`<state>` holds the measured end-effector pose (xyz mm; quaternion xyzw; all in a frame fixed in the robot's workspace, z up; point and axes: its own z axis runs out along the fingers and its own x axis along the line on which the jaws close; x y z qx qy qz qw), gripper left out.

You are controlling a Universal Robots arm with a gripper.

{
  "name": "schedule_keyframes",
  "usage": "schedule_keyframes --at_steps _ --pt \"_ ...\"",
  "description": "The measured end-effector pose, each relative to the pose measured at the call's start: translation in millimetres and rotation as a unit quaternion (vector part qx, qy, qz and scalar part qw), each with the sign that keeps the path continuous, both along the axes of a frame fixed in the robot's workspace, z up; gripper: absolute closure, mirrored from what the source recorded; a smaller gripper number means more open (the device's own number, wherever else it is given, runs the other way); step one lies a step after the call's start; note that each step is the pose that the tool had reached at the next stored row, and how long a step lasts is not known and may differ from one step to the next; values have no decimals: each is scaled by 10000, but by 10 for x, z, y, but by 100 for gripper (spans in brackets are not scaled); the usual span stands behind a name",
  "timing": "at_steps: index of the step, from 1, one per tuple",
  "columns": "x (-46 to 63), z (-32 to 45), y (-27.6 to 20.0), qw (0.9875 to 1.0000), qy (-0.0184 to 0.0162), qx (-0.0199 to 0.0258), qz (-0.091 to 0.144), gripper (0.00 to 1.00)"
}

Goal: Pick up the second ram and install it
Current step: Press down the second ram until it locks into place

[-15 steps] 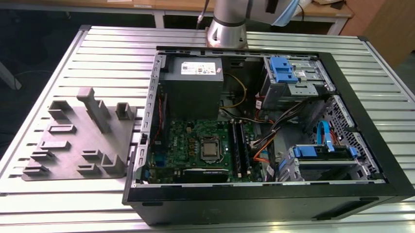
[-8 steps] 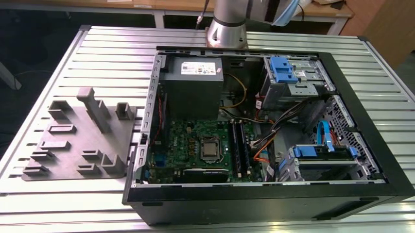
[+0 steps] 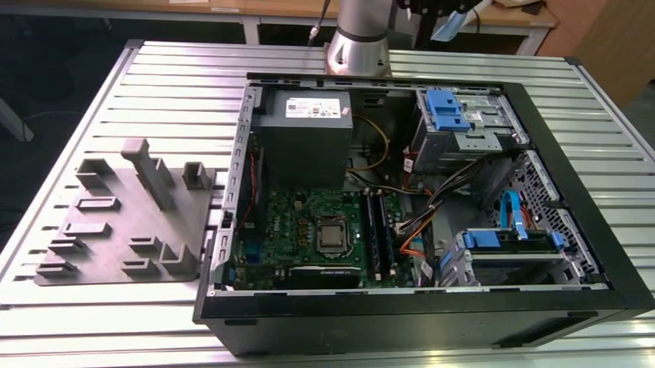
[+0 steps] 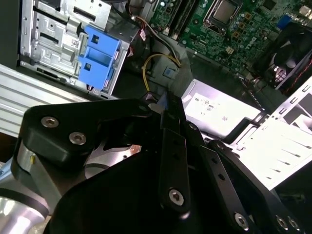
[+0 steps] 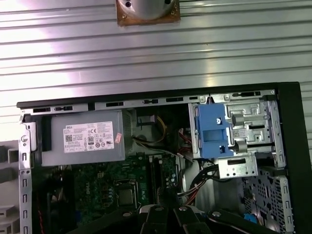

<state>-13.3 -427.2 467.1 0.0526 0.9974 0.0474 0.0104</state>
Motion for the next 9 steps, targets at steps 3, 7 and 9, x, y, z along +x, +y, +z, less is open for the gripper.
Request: schedule_keyframes --at_steps 3,7,9 --pt "-3 -52 -20 10000 0 0 0 93" --pt "-8 -125 -45 10000 0 0 0 93" --pt "-10 -159 -58 10000 0 0 0 93"
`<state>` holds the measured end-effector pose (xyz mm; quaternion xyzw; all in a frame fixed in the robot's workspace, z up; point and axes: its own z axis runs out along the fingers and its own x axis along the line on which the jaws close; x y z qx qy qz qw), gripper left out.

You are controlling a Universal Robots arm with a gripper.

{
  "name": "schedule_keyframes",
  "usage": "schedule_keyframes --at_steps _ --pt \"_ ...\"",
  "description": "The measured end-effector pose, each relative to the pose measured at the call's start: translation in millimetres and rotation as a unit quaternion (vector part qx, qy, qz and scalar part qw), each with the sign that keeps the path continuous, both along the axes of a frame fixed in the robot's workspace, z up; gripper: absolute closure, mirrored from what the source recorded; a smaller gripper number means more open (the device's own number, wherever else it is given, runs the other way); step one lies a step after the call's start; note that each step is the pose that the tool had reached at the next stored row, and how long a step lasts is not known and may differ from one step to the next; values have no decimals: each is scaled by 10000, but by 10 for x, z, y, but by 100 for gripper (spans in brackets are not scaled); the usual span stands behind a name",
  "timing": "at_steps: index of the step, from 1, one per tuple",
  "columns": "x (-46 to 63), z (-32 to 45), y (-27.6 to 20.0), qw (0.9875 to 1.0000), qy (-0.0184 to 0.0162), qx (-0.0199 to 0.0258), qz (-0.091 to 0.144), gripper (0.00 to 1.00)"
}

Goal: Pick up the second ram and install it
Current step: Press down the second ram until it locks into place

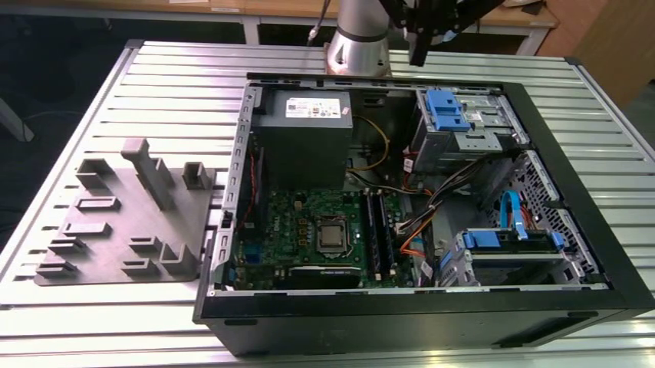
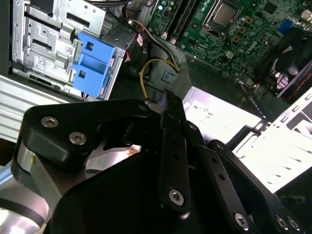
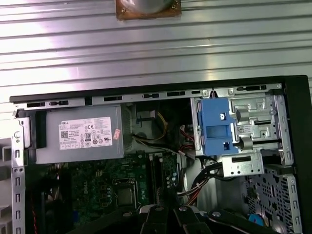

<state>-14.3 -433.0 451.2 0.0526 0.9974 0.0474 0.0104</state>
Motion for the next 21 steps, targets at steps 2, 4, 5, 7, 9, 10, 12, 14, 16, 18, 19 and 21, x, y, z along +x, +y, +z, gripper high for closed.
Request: schedule_keyframes --at_steps 2,4,5,7,9,10,12,14,16,18,19,21 --pt "-3 -32 -19 10000 0 0 0 93" --pt "-6 -62 -40 10000 0 0 0 93" --pt "-8 -77 -50 10000 0 -1 0 93" --pt "-11 -103 -74 10000 0 -1 1 93" --pt "-14 -136 -97 10000 0 0 2 93" --pt "-14 -154 -108 10000 0 -1 6 93" --pt "-16 -192 -126 10000 0 0 20 93" --pt "-16 -228 -141 10000 0 0 43 93" --pt "-16 -265 -153 10000 0 0 79 93" --pt "-16 -301 -163 9999 0 -1 126 93" --pt "-16 -319 -168 9999 0 -1 150 93" --pt "-16 -355 -179 9998 1 -1 197 93"
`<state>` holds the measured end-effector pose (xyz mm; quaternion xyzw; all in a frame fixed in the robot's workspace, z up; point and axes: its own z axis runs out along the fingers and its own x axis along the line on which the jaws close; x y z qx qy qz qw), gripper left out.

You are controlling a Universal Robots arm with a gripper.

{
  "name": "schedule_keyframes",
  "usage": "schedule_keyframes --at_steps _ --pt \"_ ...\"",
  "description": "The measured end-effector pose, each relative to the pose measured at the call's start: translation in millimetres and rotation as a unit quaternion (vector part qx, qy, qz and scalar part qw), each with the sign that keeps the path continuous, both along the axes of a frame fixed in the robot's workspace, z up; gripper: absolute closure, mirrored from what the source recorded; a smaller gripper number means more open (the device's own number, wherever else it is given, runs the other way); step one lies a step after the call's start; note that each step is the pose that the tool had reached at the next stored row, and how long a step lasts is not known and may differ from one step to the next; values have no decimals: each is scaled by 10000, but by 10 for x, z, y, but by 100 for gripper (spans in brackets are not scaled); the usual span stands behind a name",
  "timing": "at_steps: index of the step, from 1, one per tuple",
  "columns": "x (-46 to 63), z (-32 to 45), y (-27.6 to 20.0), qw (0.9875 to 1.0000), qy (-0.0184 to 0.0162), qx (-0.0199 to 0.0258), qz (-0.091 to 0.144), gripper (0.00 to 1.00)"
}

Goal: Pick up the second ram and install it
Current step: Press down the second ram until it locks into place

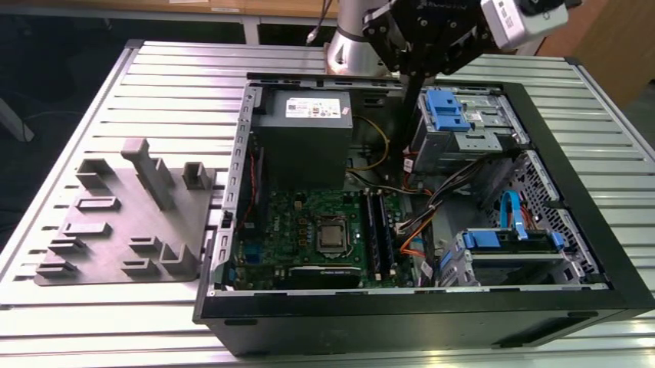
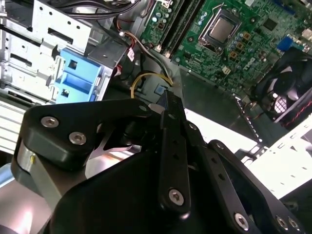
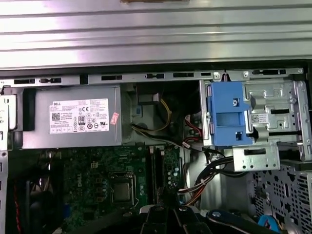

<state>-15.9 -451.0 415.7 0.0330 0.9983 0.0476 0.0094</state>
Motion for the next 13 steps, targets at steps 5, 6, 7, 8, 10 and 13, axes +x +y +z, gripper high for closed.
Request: schedule_keyframes --at_steps 5,6,7,8,10,13 --pt "-1 -92 -34 10000 1 0 90 93" --pt "-1 -110 -38 9999 1 0 104 93" --pt "-1 -127 -41 9999 1 1 119 93" --pt "0 -145 -44 9999 1 1 134 93" --pt "-1 -182 -48 9999 1 0 165 93" --pt "0 -236 -52 9998 1 0 204 93"
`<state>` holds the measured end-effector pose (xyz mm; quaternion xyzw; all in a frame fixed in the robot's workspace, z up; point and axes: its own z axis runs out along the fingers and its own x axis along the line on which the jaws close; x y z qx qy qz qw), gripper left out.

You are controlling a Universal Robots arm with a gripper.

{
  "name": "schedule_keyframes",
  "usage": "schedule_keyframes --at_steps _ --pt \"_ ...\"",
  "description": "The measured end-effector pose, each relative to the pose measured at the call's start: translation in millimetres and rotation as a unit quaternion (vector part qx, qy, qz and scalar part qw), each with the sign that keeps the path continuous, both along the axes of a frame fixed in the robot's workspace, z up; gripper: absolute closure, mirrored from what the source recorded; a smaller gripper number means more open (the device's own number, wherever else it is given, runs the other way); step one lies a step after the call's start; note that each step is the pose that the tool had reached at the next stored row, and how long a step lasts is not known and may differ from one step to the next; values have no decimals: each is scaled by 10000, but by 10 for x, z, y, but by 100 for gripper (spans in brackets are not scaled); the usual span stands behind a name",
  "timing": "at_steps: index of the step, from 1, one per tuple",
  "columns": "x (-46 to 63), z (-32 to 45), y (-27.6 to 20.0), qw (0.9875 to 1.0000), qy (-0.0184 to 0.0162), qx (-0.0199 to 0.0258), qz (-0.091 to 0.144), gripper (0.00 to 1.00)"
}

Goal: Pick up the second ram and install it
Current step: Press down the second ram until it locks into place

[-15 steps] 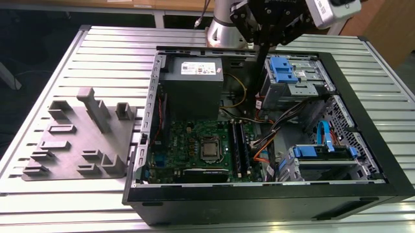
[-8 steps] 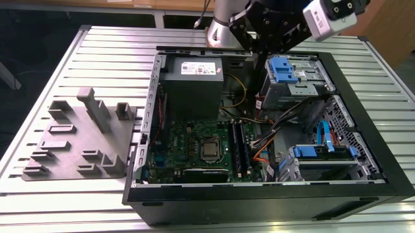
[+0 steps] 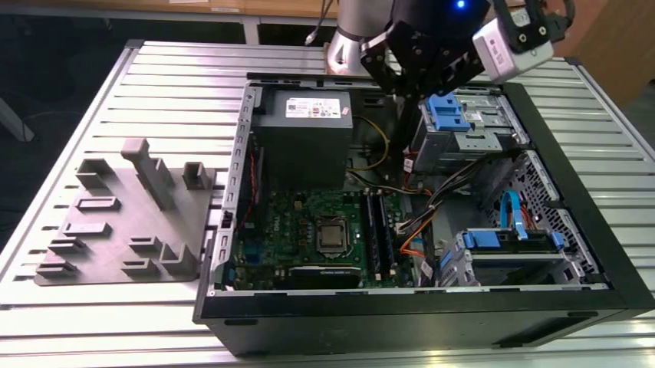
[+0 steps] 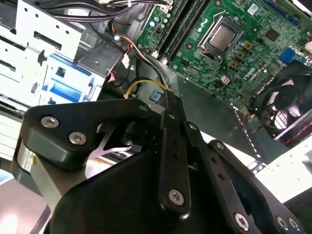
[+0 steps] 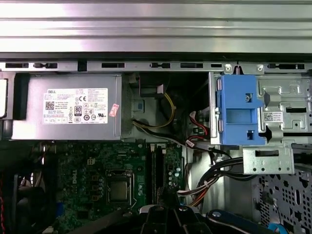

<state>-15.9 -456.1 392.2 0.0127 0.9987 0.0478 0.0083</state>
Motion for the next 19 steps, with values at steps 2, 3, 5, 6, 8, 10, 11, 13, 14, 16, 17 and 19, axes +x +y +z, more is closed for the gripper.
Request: schedule_keyframes --at_steps 2,3,5,6,8,10,11,13,14,16,17,19 --pt "0 -36 -3 10000 0 0 22 93" --pt "0 -54 -4 10000 0 0 32 93" --pt "-1 -91 -8 10000 0 0 53 93" --pt "-1 -109 -12 10000 0 -1 63 93" --pt "-1 -144 -23 10000 0 0 81 93" --pt "-2 -175 -39 10000 0 0 97 93" --pt "-2 -190 -48 9999 0 0 104 93" --pt "-2 -219 -62 9999 1 0 116 93" --pt "-2 -234 -68 9999 1 0 122 93" --pt "-3 -265 -78 9999 2 0 131 93" --pt "-2 -283 -81 9999 3 0 136 93" --pt "-2 -319 -86 9999 3 0 145 93"
